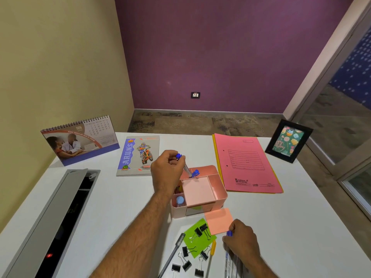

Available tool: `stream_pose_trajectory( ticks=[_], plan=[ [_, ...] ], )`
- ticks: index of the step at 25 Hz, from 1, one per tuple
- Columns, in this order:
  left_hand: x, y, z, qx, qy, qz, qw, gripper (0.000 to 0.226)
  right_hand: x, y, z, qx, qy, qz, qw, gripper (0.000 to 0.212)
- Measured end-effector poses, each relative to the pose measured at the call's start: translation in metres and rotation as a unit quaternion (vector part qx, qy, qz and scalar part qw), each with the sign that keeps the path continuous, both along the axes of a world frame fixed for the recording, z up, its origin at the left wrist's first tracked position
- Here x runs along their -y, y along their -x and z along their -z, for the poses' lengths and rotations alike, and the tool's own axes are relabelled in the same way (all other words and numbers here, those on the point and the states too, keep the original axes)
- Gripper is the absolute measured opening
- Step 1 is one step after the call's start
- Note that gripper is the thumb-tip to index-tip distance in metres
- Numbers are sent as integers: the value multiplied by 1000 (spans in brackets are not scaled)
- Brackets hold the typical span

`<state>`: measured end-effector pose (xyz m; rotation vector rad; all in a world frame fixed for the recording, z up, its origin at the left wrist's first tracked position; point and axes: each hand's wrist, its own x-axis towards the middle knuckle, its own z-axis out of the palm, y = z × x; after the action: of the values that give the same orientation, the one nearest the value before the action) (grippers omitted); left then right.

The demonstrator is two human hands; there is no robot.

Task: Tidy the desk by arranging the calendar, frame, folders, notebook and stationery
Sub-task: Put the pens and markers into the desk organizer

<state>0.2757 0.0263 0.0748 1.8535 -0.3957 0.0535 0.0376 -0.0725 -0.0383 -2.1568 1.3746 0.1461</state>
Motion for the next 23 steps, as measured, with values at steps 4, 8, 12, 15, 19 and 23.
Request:
stream_pose_trajectory(
  ticks=[4,8,12,15,19,23],
  plan=[
    [-4,-3,9,-7,-51,-7,999,19,-2,-1,5,21,7,13,1000,25],
    [-9,-6,20,-48,-107,4,993,19,0,-1,8,28,-2,24,999,22],
    [-10,-6,32,-85,-174,19,981,23,-1,-5,-1,138,-37,150,978,14],
    [-7,-8,38,-85,-223,16,971,25,2,-13,-23,253,-25,200,946,18],
    [-5,-10,45,-86,-274,29,957,27,11,-32,-63,389,-24,203,898,23],
    [-4,4,31,5,-244,98,965,36,17,-55,-102,490,-25,156,857,27]
  ],
)
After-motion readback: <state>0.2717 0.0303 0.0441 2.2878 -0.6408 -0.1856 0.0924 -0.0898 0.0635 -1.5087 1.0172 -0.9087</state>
